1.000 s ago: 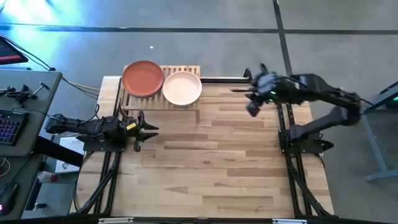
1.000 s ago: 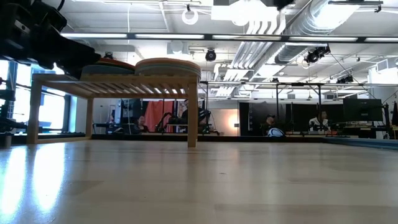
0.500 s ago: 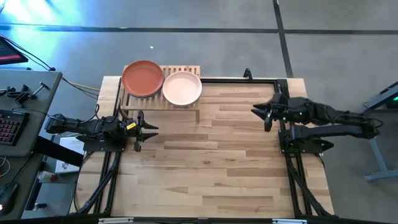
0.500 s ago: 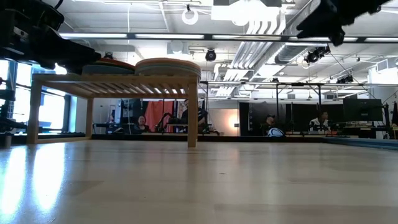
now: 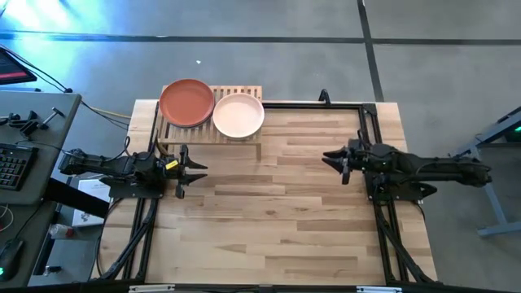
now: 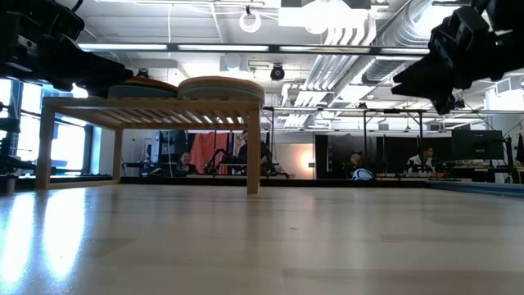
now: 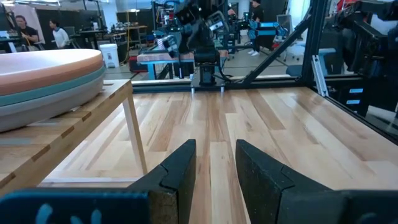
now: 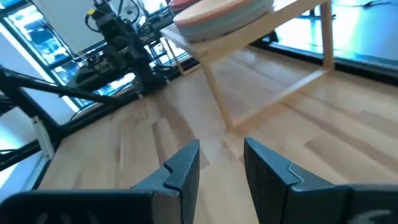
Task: Place and stack plates onto a shelf
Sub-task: Return To Home Position
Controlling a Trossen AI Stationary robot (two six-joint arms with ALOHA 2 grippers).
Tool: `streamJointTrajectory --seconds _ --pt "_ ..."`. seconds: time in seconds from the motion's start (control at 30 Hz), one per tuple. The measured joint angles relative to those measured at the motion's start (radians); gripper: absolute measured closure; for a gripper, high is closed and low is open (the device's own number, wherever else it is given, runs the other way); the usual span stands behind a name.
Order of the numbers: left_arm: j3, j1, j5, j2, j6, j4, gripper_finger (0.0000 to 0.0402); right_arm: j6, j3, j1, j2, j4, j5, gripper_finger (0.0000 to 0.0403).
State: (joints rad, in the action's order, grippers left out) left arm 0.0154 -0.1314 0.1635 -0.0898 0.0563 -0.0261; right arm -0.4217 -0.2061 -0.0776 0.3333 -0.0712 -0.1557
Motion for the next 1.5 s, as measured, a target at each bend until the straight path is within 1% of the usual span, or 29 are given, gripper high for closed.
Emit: streamJointTrajectory --seconds 0.17,0.33,0.57,0.83,0.93,1.2,1.27,1.4,1.5 --pt "0.000 0.000 0.000 0.000 0.000 0.000 0.0300 -0.008 0.076 0.000 -0.002 0.093 0.064 0.0295" --pt "0.000 0.000 0.000 0.000 0.000 0.000 0.0300 -0.006 0.107 0.000 -0.009 0.131 0.138 0.0295" --pt "0.000 0.000 0.000 0.000 0.000 0.000 0.0300 0.041 0.113 -0.001 -0.091 0.081 0.146 0.0295" --pt "0.000 0.000 0.000 0.000 0.000 0.000 0.0300 0.087 0.114 -0.001 -0.250 -0.015 0.158 0.0295" --pt "0.000 0.000 0.000 0.000 0.000 0.000 0.0300 0.113 0.114 -0.001 -0.328 -0.064 0.158 0.0295" --pt "0.001 0.000 0.000 -0.002 0.000 -0.002 0.0300 0.134 0.111 -0.001 -0.330 -0.180 0.157 0.0295" --pt "0.001 0.000 0.000 -0.002 0.000 -0.002 0.0300 0.133 0.111 -0.001 -0.327 -0.191 0.134 0.0295" --pt "0.001 0.000 0.000 -0.002 0.000 -0.001 0.0300 0.132 0.110 -0.001 -0.328 -0.191 0.042 0.0295" --pt "0.001 0.000 0.000 -0.002 0.000 -0.001 0.0300 0.127 0.110 -0.001 -0.327 -0.191 0.032 0.0295"
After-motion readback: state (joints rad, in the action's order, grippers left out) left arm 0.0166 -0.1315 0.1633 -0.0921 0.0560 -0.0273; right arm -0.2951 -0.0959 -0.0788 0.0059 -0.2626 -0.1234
